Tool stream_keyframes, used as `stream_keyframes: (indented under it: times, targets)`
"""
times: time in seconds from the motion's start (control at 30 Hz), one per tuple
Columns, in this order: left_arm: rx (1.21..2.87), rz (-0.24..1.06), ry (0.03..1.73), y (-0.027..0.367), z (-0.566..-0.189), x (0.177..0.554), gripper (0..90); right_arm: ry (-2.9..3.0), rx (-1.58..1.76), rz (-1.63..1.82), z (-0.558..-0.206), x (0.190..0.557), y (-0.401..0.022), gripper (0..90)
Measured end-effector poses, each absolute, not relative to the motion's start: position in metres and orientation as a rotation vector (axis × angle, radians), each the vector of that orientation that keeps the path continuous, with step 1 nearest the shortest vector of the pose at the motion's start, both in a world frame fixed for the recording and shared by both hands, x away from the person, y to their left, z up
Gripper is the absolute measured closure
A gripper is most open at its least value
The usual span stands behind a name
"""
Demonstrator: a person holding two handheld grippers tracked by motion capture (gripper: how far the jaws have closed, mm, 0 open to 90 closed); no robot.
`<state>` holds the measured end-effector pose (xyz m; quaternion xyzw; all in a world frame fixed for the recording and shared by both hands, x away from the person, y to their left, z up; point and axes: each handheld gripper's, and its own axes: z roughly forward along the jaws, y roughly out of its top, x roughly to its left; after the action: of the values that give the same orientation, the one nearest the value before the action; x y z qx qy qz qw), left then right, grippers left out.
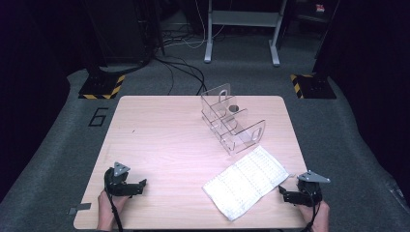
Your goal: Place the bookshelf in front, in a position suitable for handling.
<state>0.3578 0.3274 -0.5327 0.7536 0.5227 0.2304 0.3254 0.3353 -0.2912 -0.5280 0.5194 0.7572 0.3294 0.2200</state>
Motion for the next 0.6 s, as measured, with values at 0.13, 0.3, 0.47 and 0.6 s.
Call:
stream_keyframes:
  times: [0.13,0.3,0.47,0.6]
  targets:
    - [1.967,0.607,1.373,0.3269,-0.5332,0.3580,0.1,2.098,1.427,0.917,-0.5283,0.3360,-0.2916,7.8]
    - [1.966,0.608,1.375,0.3267,-0.5332,0.3580,0.1,2.097,1.435,0.919,-0.5275,0.3353,-0.2912,7.8]
    - [1.967,0.608,1.376,0.3265,-0.5331,0.3582,0.1,2.098,1.453,0.953,-0.5261,0.3359,-0.2941,6.7]
    - [1.968,0.607,1.375,0.3265,-0.5331,0.3582,0.1,2.110,1.452,0.988,-0.5241,0.3361,-0.2945,6.1]
